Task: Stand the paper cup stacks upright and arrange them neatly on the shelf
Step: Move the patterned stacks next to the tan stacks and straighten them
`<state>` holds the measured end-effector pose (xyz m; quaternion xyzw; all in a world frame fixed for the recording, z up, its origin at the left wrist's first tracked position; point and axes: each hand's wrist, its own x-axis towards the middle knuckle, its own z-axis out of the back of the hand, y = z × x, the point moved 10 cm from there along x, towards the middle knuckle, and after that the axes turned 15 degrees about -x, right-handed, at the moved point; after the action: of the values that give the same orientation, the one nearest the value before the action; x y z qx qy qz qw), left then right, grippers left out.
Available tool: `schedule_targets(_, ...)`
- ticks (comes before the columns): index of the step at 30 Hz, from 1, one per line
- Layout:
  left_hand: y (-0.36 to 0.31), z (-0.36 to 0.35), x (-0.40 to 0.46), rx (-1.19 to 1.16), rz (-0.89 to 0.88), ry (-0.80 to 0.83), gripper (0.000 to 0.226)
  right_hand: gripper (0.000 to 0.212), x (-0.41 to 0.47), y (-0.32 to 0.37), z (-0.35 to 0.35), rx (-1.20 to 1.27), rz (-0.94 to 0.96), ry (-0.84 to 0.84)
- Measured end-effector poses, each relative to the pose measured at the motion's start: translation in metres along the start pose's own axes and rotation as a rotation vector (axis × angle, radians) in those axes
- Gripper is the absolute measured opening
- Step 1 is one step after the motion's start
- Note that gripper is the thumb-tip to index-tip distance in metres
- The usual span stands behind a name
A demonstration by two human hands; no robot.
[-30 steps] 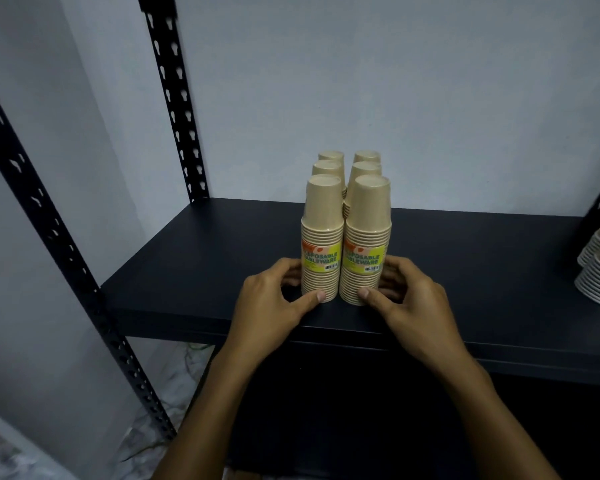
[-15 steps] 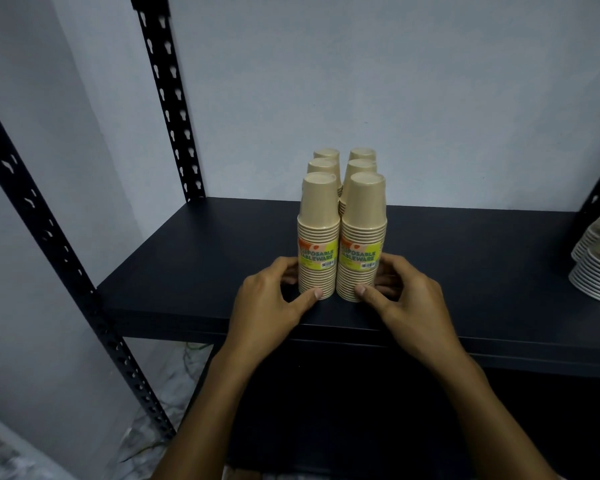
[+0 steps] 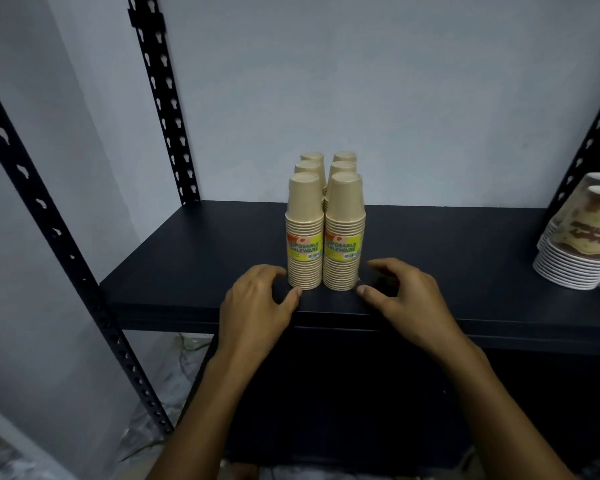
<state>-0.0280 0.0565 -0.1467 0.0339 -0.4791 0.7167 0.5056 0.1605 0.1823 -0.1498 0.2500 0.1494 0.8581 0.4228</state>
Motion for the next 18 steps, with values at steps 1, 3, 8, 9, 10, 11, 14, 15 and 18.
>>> schedule_targets(1, -0.007, 0.003, -0.007, 0.043, -0.033, -0.04, 0.027, 0.052, -0.006, -0.004, 0.004, -0.045, 0.0, -0.005)
schedule_targets(3, -0.027, 0.007, -0.021, 0.109, -0.108, -0.101, 0.014, 0.048, -0.021, -0.014, 0.014, -0.118, 0.001, -0.015)
schedule_targets(8, -0.093, -0.038, -0.042, 0.137, -0.348, 0.044, 0.011, 0.045, -0.06, -0.062, 0.048, -0.326, -0.052, 0.011)
schedule_targets(9, -0.106, -0.052, -0.043, 0.123, -0.391, 0.095, 0.012, 0.043, -0.066, -0.074, 0.058, -0.352, -0.068, 0.004)
schedule_targets(10, -0.119, -0.066, -0.043, 0.109, -0.426, 0.141, 0.014, 0.041, -0.071, -0.087, 0.069, -0.376, -0.087, -0.008)
schedule_targets(11, -0.132, -0.082, -0.042, 0.096, -0.452, 0.19, 0.018, 0.039, -0.076, -0.099, 0.08, -0.404, -0.106, -0.021)
schedule_targets(14, -0.166, -0.132, -0.035, 0.087, -0.467, 0.323, 0.034, 0.034, -0.091, -0.139, 0.116, -0.503, -0.178, -0.066)
schedule_targets(15, -0.178, -0.147, -0.032, 0.091, -0.473, 0.35, 0.036, 0.034, -0.095, -0.151, 0.127, -0.52, -0.211, -0.081)
schedule_targets(18, -0.214, -0.189, -0.024, 0.089, -0.496, 0.417, 0.038, 0.034, -0.108, -0.189, 0.159, -0.555, -0.348, -0.11)
